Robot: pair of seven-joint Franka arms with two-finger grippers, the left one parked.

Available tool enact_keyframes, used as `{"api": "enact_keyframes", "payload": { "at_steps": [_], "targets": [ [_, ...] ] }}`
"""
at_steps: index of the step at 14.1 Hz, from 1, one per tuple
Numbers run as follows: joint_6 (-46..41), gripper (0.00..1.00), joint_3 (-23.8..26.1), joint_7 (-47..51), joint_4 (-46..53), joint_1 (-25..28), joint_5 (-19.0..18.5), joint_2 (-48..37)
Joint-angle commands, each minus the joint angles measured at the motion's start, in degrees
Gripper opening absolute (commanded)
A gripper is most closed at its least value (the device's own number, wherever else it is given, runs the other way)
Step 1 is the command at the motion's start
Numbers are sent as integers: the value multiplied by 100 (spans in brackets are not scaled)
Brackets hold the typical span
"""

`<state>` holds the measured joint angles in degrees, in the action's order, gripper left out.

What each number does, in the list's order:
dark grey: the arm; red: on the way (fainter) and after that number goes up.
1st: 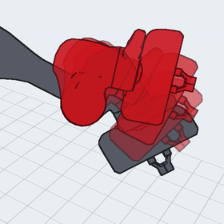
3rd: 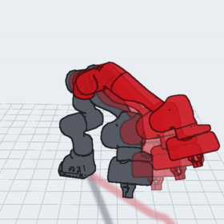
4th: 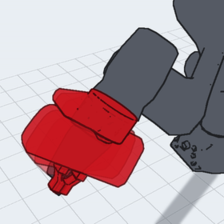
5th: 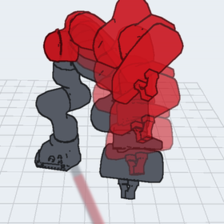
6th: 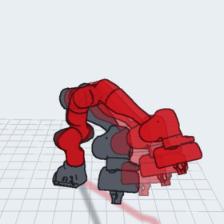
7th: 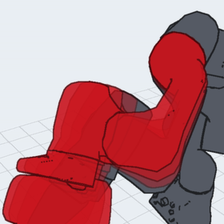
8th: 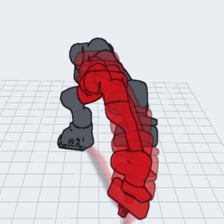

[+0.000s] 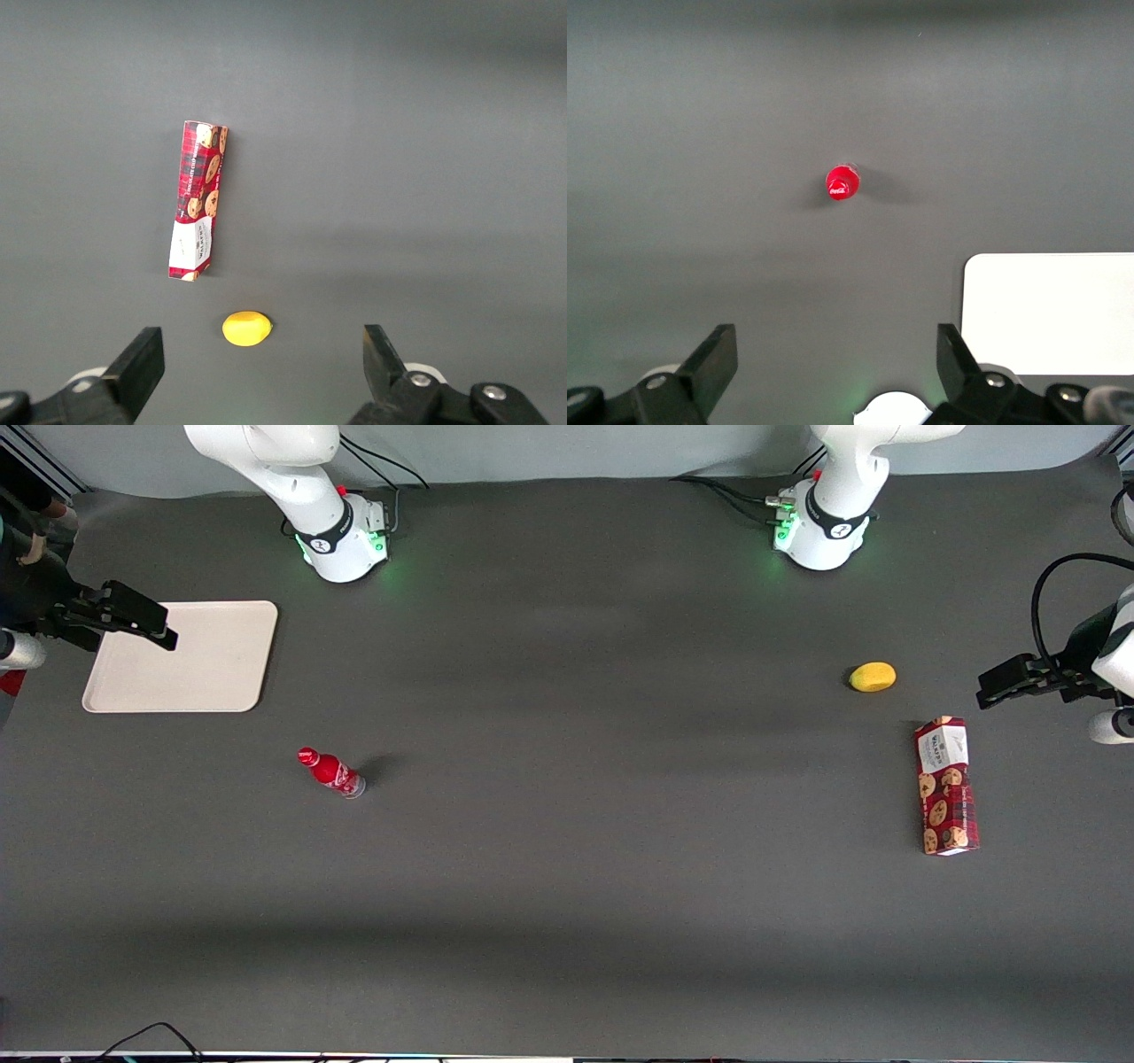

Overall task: Place coke bottle on tray
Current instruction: 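Move the open right gripper toward the red Coca-Cola bottle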

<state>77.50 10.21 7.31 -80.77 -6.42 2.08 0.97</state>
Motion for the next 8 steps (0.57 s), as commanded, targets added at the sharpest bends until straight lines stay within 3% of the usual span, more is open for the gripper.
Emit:
{"api": "enact_keyframes", "payload": {
  "at_steps": [1,5,8],
  "targets": [
    [-147,100,-1,-29,159,35,118,53],
    [-139,100,8,-11,133,88,109,149],
    [456,100,60,-10,-130,141,-22,517]
  ]
}}
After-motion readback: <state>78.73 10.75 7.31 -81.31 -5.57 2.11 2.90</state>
